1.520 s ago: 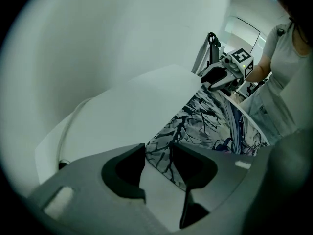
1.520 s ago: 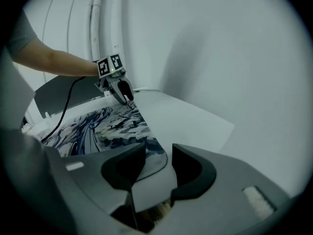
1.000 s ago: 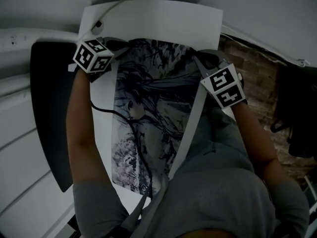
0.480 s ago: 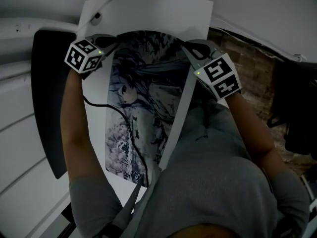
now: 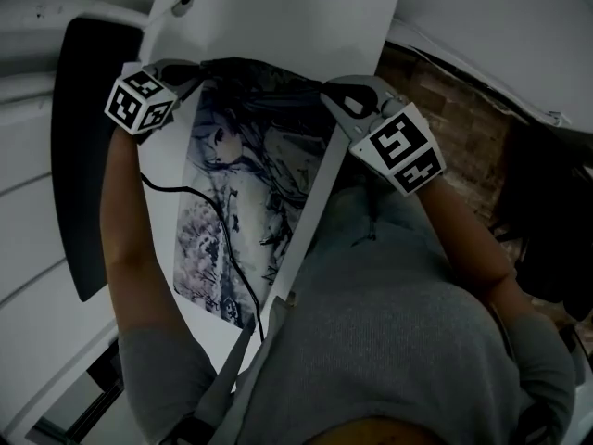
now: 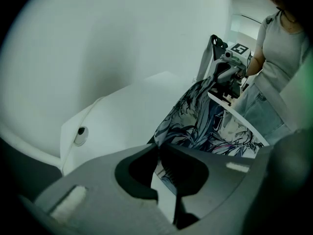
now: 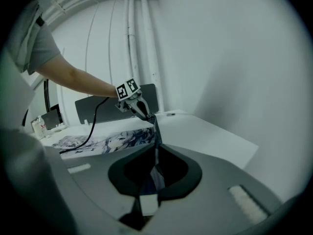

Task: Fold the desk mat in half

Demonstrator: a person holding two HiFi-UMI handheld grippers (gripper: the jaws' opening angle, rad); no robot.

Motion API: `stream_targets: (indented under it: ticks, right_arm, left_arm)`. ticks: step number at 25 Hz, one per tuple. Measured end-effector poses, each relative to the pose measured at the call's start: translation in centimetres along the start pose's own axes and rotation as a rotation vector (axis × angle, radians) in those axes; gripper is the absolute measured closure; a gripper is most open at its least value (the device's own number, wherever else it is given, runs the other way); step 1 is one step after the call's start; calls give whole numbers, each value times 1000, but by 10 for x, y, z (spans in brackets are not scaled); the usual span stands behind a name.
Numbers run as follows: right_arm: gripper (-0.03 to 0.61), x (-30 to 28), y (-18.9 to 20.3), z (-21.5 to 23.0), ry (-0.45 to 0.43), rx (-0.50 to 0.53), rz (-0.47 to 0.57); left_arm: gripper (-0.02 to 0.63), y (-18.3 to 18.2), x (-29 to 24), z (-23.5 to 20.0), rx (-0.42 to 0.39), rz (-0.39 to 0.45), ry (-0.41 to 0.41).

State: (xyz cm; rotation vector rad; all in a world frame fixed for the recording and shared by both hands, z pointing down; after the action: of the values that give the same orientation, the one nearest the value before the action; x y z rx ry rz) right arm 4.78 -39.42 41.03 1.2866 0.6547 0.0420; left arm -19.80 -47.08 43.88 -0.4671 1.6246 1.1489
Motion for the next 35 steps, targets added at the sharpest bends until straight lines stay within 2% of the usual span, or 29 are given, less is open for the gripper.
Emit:
stream_targets:
  ticks: [5,11,15,19,23,30,35]
  right_arm:
    - [551,-5,9,-28,-101,63,-17]
    - [551,-8,25,-47,-191,137,-64]
    - [551,-8,29,-62,-220,171,-89]
    - [551,-9,35,-81,-230,207,-117]
    - [551,-8,40,-99,-208,247,-127]
    - [551,-4,54,-133,-155,235,-152]
    - [551,-5,61,-164,-154,244,-165]
  left_arm:
    - [580,13,9,8,9,-27,-48]
    - [580,30,11,25,43,6,-123]
    - [580,39,17,32,55,35,-142]
    - [578,48,24,41,52,56,-136]
    - [580,60,32,52,14,67,-150]
    - [581,93,36,79,-55,38,-165]
    - [581,118,43,94,-66,40,-180]
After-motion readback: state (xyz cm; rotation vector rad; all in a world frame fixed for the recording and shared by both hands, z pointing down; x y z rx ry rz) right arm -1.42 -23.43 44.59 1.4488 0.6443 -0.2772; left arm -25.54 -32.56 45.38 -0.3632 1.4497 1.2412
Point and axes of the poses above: the fingertips, and each gripper's own axes: x backward along the fingers, z to its right, y out of its underside, the point moved 3 cm from there along x, backward along the fingers, and after that the axes turned 1 degree about x, right-handed, at the moved point
